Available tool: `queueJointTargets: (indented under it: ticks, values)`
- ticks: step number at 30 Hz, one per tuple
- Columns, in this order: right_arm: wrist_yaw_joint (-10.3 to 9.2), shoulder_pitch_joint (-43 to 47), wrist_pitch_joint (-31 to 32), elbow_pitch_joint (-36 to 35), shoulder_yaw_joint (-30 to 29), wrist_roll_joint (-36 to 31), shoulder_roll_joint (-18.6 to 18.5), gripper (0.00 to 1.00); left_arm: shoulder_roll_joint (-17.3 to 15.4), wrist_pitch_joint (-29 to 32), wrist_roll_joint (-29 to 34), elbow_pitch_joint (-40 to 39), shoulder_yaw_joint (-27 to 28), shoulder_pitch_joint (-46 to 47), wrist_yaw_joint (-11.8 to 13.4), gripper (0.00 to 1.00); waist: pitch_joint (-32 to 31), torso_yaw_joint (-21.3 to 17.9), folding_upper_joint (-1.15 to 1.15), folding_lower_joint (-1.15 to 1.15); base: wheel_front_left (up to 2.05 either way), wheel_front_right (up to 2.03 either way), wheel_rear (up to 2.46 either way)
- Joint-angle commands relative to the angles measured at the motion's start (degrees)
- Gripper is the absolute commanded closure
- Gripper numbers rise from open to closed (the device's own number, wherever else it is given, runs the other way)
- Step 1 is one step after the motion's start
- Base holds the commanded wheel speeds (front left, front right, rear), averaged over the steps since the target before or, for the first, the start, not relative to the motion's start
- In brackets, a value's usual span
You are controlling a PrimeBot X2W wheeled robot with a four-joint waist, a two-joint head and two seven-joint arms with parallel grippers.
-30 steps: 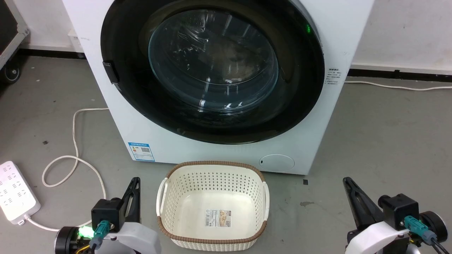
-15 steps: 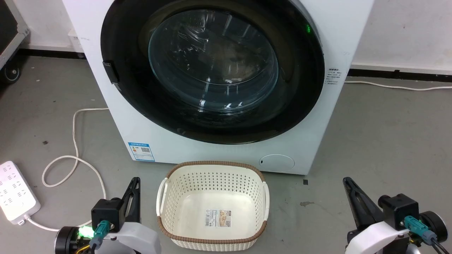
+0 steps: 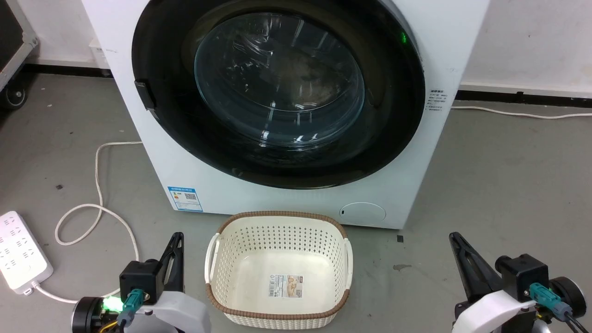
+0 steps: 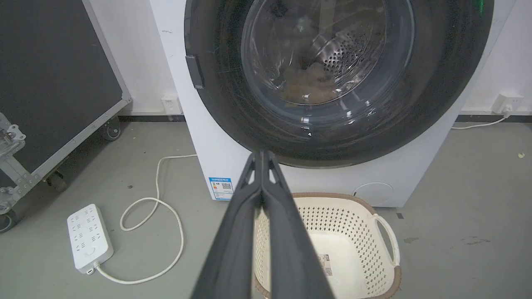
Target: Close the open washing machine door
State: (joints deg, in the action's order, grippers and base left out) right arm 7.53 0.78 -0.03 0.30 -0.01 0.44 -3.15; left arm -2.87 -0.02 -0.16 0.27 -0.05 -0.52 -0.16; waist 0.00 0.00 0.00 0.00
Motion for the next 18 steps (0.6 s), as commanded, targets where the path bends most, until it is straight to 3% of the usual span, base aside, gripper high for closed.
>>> queueJointTargets:
  ticks: [1, 18]
  values:
    - [-0.04, -0.78, 0.03, -0.3, 0.01, -0.44, 0.27, 1.0, 0.0, 0.02, 0.16, -0.27, 0.05, 0.52, 0.16, 1.0, 0.0, 0.0, 0.0, 0.0, 0.0, 0.0, 0.0]
    - [-0.04, -0.78, 0.03, -0.3, 0.01, -0.44, 0.27, 1.0, 0.0, 0.02, 0.16, -0.27, 0.05, 0.52, 0.16, 1.0, 0.0, 0.0, 0.0, 0.0, 0.0, 0.0, 0.0]
